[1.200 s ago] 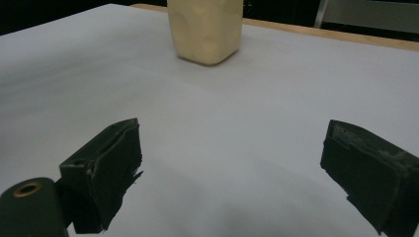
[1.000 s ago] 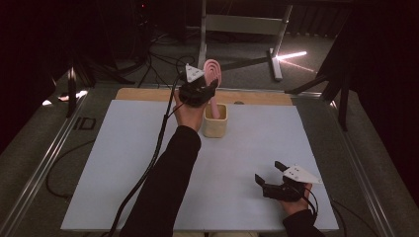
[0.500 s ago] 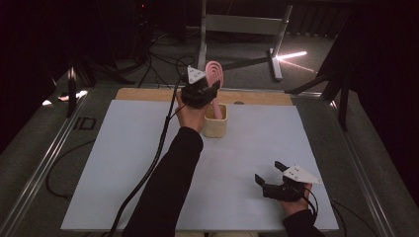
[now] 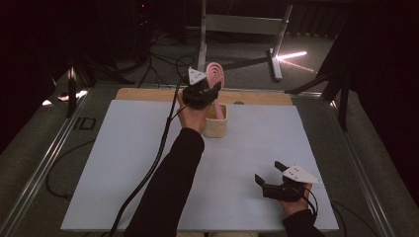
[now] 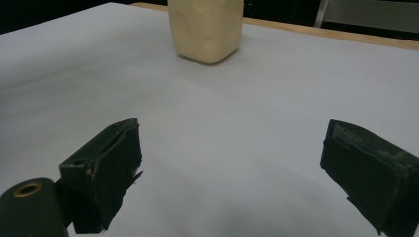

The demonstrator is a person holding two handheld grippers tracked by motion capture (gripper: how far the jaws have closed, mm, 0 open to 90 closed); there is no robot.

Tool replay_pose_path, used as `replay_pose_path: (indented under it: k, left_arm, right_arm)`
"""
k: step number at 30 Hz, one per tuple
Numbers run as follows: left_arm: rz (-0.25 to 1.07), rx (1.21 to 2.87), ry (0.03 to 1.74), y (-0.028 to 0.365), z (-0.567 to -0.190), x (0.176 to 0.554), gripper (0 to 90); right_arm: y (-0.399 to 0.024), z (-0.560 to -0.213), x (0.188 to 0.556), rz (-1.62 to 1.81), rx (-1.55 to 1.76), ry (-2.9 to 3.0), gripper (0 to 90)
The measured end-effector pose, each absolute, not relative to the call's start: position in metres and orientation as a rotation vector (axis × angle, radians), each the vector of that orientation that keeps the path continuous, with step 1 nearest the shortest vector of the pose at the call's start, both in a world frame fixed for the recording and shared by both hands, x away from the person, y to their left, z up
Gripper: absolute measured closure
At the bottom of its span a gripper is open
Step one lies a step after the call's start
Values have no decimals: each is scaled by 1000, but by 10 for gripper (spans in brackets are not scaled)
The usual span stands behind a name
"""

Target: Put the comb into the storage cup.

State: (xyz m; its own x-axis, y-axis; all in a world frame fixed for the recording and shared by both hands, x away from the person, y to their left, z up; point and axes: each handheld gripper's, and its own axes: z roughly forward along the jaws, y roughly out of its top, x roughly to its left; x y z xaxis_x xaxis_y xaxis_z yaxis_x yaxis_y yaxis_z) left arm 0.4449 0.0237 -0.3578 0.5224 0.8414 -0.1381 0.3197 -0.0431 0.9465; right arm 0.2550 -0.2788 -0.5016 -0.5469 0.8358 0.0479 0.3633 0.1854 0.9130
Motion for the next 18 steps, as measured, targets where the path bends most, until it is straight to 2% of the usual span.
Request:
replay_pose_path:
  k: [18]
  left_arm:
    - [532, 1609, 1026, 22, -366, 447, 642]
  right_arm:
    - [-278, -502, 255, 1334, 1126, 2004, 87]
